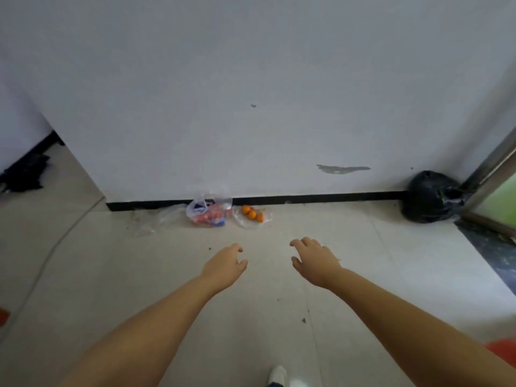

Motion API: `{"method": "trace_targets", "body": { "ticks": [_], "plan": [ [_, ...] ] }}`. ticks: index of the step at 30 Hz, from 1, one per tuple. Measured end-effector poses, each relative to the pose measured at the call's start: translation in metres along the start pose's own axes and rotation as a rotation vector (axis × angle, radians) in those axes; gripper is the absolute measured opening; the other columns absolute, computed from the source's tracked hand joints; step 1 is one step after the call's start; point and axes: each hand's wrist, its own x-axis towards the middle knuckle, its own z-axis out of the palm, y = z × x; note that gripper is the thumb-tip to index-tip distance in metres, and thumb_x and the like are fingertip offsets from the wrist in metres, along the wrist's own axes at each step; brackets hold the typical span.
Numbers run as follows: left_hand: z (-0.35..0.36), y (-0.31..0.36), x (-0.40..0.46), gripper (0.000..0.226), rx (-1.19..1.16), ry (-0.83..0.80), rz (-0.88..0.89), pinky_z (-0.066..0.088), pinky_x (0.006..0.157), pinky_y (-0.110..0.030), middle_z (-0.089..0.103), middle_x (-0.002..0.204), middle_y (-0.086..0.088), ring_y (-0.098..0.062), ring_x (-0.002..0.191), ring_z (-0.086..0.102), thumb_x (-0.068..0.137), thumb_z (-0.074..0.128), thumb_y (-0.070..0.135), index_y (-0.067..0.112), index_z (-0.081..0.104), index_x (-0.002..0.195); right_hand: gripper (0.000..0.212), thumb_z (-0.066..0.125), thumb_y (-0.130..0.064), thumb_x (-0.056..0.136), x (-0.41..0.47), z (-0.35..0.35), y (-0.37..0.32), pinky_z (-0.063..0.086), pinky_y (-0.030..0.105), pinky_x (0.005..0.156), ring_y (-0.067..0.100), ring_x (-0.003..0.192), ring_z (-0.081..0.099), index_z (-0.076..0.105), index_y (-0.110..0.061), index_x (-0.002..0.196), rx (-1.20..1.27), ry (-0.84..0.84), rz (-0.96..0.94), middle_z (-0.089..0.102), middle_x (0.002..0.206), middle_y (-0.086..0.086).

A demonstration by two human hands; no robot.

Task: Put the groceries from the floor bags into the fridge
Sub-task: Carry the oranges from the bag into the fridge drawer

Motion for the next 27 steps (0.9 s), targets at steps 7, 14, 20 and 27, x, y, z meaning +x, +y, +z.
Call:
{"method": "trace_targets", "body": {
  "ticks": [7, 14, 20, 27],
  "plan": [
    [-0.042, -0.010, 0.114, 0.035, -0.084, 0.001, -0.056, 0.047, 0.077, -0.034, 0.058, 0.092, -0.001, -0.019, 0.088, 0.058, 0.092, 0.051, 0.027, 0.016, 0.049, 0.126, 0.045, 0.038, -0.032, 0.098, 0.139, -0.018, 0.008, 0.039, 0.040, 0.102, 0.027, 0.127, 0.042, 0.035, -0.018, 0.141, -0.010, -0.152, -0.028, 0.043, 0.140, 0.008],
    [-0.083, -0.072, 0.256, 0.037, -0.115, -0.028, -0.122, 0.049, 0.081, -0.032, 0.058, 0.090, -0.001, -0.016, 0.085, 0.058, 0.093, 0.052, 0.026, 0.015, 0.048, 0.128, 0.045, 0.039, -0.032, 0.098, 0.296, -0.014, 0.001, 0.038, 0.040, 0.103, 0.026, 0.128, 0.042, 0.034, -0.019, 0.141, 0.020, -0.204, -0.025, 0.042, 0.141, 0.008],
    [-0.137, -0.110, 0.409, 0.036, -0.031, -0.129, -0.071, 0.046, 0.082, -0.033, 0.063, 0.106, -0.011, -0.024, 0.094, 0.059, 0.092, 0.052, 0.024, 0.014, 0.049, 0.127, 0.043, 0.039, -0.029, 0.098, 0.429, -0.018, 0.003, 0.042, 0.039, 0.101, 0.026, 0.124, 0.046, 0.035, -0.019, 0.140, 0.172, -0.226, 0.145, 0.043, 0.139, 0.007],
    [-0.123, -0.133, 0.532, 0.038, -0.040, -0.269, -0.080, 0.051, 0.087, -0.042, 0.061, 0.104, -0.010, -0.026, 0.094, 0.060, 0.092, 0.051, 0.025, 0.016, 0.047, 0.129, 0.042, 0.039, -0.027, 0.098, 0.540, 0.014, 0.030, 0.044, 0.037, 0.098, 0.025, 0.121, 0.049, 0.037, -0.020, 0.139, 0.291, -0.277, 0.298, 0.045, 0.136, 0.006]
  ]
}}
